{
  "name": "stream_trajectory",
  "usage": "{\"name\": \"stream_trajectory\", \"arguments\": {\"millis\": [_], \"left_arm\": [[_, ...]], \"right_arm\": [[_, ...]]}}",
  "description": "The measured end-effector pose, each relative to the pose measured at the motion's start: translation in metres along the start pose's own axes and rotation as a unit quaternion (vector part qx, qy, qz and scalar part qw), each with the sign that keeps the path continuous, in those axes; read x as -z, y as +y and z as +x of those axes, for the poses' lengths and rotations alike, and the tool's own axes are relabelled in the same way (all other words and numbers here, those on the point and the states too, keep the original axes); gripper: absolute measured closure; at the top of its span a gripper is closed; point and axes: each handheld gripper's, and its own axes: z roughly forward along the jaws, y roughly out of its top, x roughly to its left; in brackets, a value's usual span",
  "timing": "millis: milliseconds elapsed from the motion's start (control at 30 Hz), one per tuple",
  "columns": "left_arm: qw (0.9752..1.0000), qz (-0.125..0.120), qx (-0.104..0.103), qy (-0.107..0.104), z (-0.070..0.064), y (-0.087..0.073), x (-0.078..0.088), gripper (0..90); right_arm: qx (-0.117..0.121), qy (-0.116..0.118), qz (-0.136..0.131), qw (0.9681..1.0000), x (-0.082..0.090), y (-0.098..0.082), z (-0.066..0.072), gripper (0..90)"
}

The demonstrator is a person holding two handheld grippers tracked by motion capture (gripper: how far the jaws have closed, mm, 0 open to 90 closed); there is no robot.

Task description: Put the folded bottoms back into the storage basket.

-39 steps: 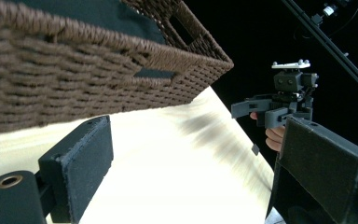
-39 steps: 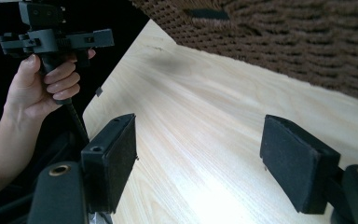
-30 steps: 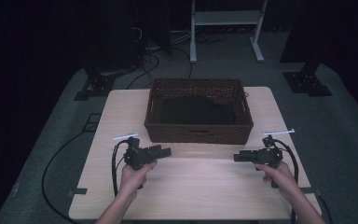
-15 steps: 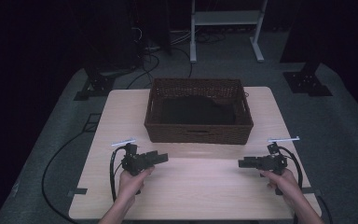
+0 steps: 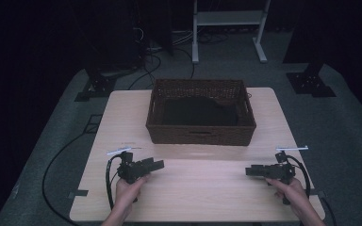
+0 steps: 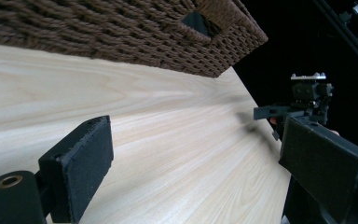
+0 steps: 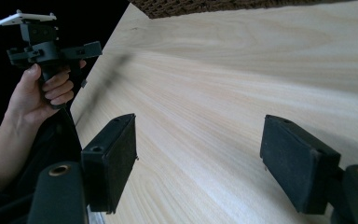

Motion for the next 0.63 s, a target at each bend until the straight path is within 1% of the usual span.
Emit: {"name": "stream_trajectory", "arguments": {"millis": [33, 100, 167, 233, 267, 300, 367, 433, 533, 567, 600, 633], "left_arm": [[1.0, -0.001, 0.003, 0.001, 0.0, -0.001, 0.001, 8.8], [1.0, 0.001, -0.001, 0.001, 0.0, -0.003, 0.002, 8.8], [1.0, 0.0, -0.006, 0.002, -0.002, -0.004, 0.003, 8.7], [1.0, -0.001, -0.006, 0.001, -0.003, -0.005, 0.004, 8.8], [0.9999, -0.002, -0.01, 0.002, -0.004, -0.007, 0.006, 8.8], [1.0, -0.004, -0.005, 0.001, -0.005, -0.008, 0.006, 8.8], [1.0, -0.005, -0.008, -0.001, -0.004, -0.009, 0.008, 8.7], [0.9999, -0.009, -0.004, -0.002, -0.005, -0.012, 0.009, 8.7], [0.9999, -0.016, -0.004, -0.005, -0.007, -0.016, 0.011, 8.7], [0.9999, -0.016, -0.004, -0.005, -0.007, -0.016, 0.011, 8.7], [0.9997, -0.02, -0.007, -0.009, -0.008, -0.017, 0.01, 8.7], [0.9997, -0.02, -0.007, -0.009, -0.008, -0.017, 0.01, 8.7]], "right_arm": [[-0.002, -0.003, 0.001, 1.0, 0.001, -0.002, 0.0, 26.3], [-0.003, -0.003, -0.001, 1.0, 0.002, -0.004, -0.001, 26.3], [-0.006, -0.004, -0.001, 1.0, 0.004, -0.008, -0.002, 26.3], [-0.007, -0.004, -0.002, 1.0, 0.005, -0.01, -0.002, 26.3], [-0.008, -0.005, -0.003, 1.0, 0.006, -0.013, -0.003, 26.3], [-0.008, -0.004, -0.005, 0.9999, 0.007, -0.015, -0.003, 26.3], [-0.009, -0.004, -0.006, 0.9999, 0.008, -0.016, -0.003, 26.3], [-0.006, -0.008, -0.007, 0.9999, 0.008, -0.019, -0.003, 26.3], [-0.003, -0.002, -0.021, 0.9998, 0.008, -0.025, -0.003, 26.3], [-0.003, -0.002, -0.021, 0.9998, 0.008, -0.025, -0.003, 26.3], [0.009, -0.007, -0.027, 0.9996, 0.008, -0.026, -0.002, 26.3], [0.009, -0.007, -0.027, 0.9996, 0.008, -0.026, -0.002, 26.3]]}}
